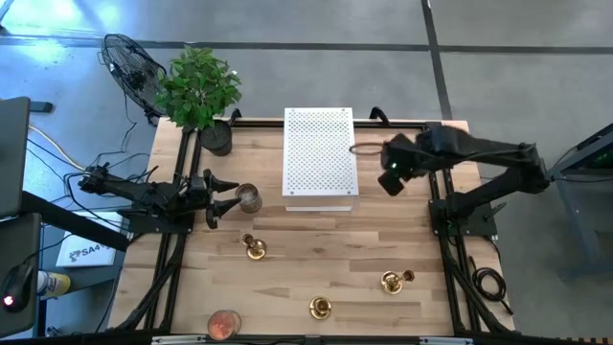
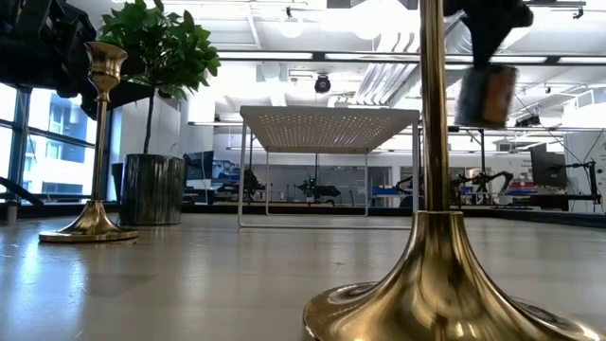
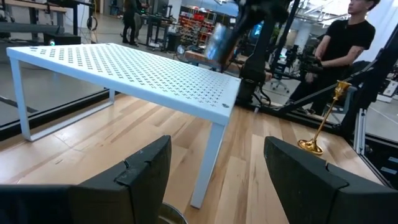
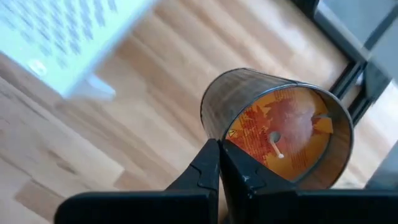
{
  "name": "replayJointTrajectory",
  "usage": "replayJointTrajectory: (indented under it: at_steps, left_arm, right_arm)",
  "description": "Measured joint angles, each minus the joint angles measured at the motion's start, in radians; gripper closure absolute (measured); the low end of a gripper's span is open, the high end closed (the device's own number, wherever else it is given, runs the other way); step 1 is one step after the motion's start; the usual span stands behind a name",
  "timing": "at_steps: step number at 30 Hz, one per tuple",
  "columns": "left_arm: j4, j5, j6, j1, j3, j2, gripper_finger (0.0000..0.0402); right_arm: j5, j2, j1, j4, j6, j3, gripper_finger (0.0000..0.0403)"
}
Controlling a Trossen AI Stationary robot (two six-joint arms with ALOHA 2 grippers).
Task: Pick & Place candle stick holders
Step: Put the top orange scented candle on the shelf
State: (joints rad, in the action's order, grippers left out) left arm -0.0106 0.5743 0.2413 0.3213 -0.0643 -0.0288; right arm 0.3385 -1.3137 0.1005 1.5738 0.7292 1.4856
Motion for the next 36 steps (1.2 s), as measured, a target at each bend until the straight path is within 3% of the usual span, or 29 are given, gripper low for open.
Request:
replayJointTrajectory:
  at_steps: [7,21,26,28,31,36]
  left_arm:
    - [0.000,0.003,-0.023,0.000,0.000,0.000,0.0149]
    - [-0.009,0.015,-0.061,0.000,0.000,0.000,0.0149]
    - [-0.009,0.019,-0.105,0.000,0.000,0.000,0.0149]
    - [-0.012,0.019,-0.110,0.000,0.000,0.000,0.0149]
    - [-0.023,0.019,-0.108,0.000,0.000,0.000,0.0149]
    - [-0.034,0.019,-0.105,0.000,-0.001,0.000,0.0149]
  right_arm:
    - [0.034,-0.097,0.123,-0.025,-0.179,0.214,0.0402]
    - [-0.146,-0.562,0.390,-0.027,-0.557,0.873,0.0402]
    - [-0.248,-0.591,0.477,-0.098,-0.624,0.785,0.0402]
    - [-0.236,-0.606,0.504,-0.103,-0.635,0.762,0.0402]
    - [-0.216,-0.622,0.514,-0.160,-0.673,0.741,0.0402]
    - [-0.301,-0.617,0.498,-0.266,-0.686,0.744,0.0402]
